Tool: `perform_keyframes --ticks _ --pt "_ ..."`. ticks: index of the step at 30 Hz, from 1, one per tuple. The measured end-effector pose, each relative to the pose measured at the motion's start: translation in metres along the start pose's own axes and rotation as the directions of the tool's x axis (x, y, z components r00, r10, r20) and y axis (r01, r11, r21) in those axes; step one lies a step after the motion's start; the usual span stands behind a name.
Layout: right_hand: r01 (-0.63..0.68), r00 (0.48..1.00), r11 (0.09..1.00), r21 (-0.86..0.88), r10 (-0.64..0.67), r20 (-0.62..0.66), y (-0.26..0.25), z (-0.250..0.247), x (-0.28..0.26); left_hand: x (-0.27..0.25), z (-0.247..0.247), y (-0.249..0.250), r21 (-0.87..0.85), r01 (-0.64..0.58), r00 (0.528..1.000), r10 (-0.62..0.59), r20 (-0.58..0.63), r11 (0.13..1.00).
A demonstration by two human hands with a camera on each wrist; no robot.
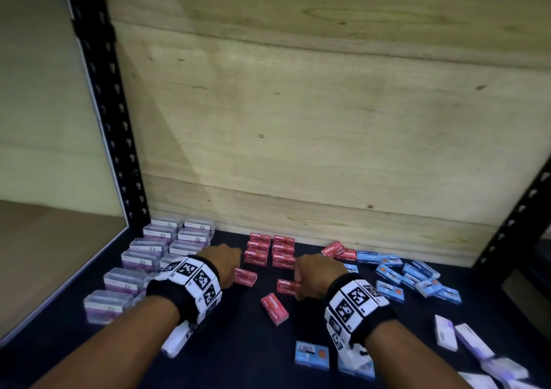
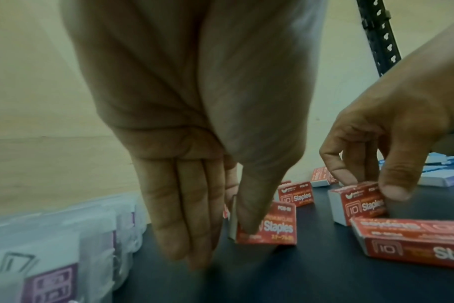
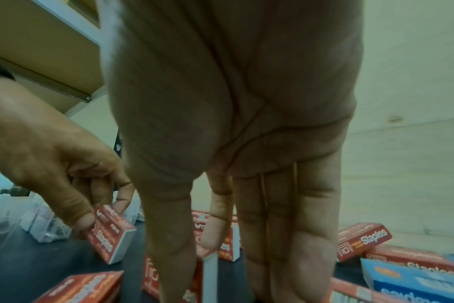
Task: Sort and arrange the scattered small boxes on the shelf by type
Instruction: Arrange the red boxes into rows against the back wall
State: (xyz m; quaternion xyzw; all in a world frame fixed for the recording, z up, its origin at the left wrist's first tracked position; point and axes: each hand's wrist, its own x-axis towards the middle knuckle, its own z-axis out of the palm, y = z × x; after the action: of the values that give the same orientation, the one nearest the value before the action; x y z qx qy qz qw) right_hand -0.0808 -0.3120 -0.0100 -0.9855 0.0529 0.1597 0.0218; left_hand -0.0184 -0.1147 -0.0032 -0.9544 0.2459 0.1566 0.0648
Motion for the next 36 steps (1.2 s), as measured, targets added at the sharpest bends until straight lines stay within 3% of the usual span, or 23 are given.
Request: perform_keyframes --ticks 19,29,36 --pt "0.011 0.997 1.000 -0.029 -0.008 0.072 -0.009 -0.007 0.021 0.018 -0.006 0.009 -0.001 -0.045 0.999 0.045 0.006 0.999" --pt "-0.016 1.000 1.000 -0.024 0.017 0.026 -0.011 -0.005 0.023 0.027 -0.007 0.012 -0.002 -0.034 0.999 0.034 0.014 0.999" --pt "-0.003 1.000 0.999 -0.039 0.003 0.008 -0.015 -0.006 0.020 0.026 -0.009 0.011 -0.032 -0.091 0.995 0.092 0.026 0.995"
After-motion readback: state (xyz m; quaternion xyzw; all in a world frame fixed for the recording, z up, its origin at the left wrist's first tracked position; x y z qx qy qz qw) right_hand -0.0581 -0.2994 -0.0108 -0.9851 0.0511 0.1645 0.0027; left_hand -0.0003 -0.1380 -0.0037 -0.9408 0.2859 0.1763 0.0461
